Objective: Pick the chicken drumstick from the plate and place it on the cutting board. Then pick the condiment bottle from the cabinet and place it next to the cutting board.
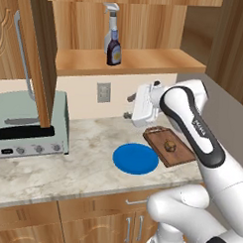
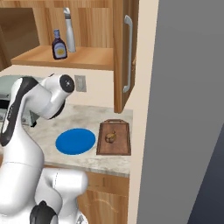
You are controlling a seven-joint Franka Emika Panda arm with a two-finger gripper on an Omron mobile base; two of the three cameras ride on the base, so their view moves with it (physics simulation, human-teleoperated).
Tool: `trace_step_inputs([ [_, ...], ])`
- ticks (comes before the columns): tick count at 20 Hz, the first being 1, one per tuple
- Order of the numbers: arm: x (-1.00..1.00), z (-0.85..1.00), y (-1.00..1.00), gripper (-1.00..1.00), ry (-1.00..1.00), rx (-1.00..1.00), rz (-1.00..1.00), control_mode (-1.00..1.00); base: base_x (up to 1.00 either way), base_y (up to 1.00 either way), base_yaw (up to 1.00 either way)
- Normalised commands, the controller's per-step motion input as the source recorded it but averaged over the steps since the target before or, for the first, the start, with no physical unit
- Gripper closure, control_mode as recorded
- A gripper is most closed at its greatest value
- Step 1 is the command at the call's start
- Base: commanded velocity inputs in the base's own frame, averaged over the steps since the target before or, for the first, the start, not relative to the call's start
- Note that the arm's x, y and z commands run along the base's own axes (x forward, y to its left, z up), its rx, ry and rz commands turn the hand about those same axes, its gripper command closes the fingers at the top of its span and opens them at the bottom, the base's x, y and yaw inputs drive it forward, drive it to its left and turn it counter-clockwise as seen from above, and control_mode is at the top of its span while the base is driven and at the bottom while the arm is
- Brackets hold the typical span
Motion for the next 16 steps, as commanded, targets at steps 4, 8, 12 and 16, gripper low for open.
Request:
trace_step_inputs([
  [4, 0.05, 0.30, 0.09, -1.00, -0.07, 0.03, 0.00, -1.00, 0.00, 0.00, 0.00],
  [8, 0.03, 0.31, 0.08, -1.00, -0.04, 0.05, 0.00, -1.00, 0.00, 0.00, 0.00],
  [12, 0.00, 0.33, 0.09, -1.00, -0.01, 0.06, 0.00, -1.00, 0.00, 0.00, 0.00],
  [16, 0.01, 0.31, 0.10, -1.00, 0.00, 0.07, 0.00, -1.00, 0.00, 0.00, 0.00],
])
